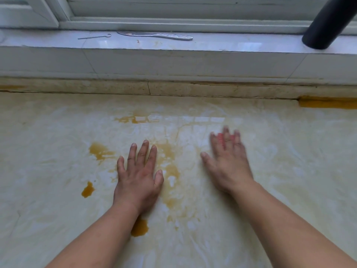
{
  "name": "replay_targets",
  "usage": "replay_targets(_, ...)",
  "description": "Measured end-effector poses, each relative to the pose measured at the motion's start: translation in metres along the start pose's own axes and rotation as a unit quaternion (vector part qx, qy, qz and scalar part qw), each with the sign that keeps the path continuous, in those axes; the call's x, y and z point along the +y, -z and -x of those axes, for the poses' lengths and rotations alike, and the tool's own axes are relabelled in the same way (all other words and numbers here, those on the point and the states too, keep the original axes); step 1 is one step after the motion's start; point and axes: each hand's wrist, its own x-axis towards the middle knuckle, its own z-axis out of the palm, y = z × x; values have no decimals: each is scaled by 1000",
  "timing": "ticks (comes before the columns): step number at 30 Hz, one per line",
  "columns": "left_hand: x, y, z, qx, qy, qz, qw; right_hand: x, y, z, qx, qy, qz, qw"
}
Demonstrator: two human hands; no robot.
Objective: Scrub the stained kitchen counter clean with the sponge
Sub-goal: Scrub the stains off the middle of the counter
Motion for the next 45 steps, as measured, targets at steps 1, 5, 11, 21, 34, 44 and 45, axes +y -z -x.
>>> replay_targets(1,0,0,0,-1,1,0,1000,-11,-3,3,-14,45,9,999)
replay_targets(5,0,0,0,0,-2,1,1000,0,7,14,-31,147,38,988)
replay_targets(11,0,0,-1,-6,-3,13,1000,122,28,26,31,-37,42,998)
replay_targets(21,1,7,-1,-37,-16,23,999,-35,-20,48,19,47,7,999)
replay_targets(34,-133,31,-9,-39,-21,-8,999,31,-45,147,83,-193,-19,978)
replay_targets(44,-142,16,-10,-7,-29,-1,1000,-159,-42,1,34,54,-5,998)
replay_targets(45,-142,16,-10,-5,-28,-3,1000,-162,-35,-22,29,41,-3,999)
